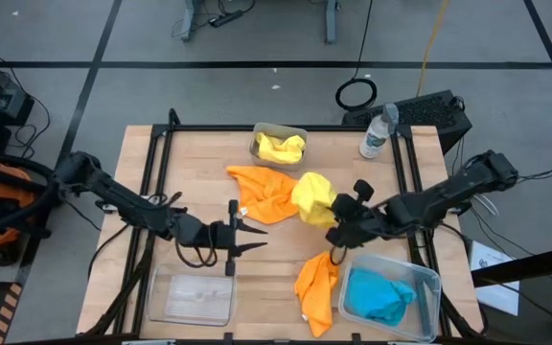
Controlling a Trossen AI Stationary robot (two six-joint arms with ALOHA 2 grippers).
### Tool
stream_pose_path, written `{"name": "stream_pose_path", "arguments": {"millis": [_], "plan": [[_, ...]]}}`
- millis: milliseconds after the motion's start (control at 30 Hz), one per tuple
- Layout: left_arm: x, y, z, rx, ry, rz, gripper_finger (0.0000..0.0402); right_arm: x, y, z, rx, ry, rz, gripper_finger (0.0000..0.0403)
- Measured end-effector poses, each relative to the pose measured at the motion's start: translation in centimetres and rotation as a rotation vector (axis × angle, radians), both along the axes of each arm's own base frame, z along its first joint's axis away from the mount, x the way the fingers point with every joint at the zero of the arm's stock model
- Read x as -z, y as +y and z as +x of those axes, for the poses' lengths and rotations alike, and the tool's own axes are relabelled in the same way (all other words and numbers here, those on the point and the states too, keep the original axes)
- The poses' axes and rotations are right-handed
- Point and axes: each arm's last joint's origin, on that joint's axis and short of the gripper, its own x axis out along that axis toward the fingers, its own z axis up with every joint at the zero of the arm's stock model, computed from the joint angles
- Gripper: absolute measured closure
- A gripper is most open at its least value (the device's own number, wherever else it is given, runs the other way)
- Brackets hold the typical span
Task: Sort microfiber towel by color & place in baskets
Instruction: Put the yellow microfiber cloth into the gray bin
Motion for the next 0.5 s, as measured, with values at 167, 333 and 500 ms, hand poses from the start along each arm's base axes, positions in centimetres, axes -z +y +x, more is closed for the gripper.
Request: {"name": "stream_pose_path", "arguments": {"millis": [167, 333, 500], "plan": [[0.0, -0.3, 1.0, -0.007, -0.117, -0.004, 0.0284, -1.2, 2.0, -0.3, -0.111, -0.1, -0.061, 0.0399], [0.0, 0.0, 2.1, -0.029, -0.118, -0.027, 0.0269, -1.2, 2.7, -0.5, -0.159, -0.094, -0.073, 0.0399], [0.4, 0.5, 3.1, -0.056, -0.106, -0.027, 0.0227, -1.1, 2.9, -0.7, -0.182, -0.079, -0.084, 0.0399]]}}
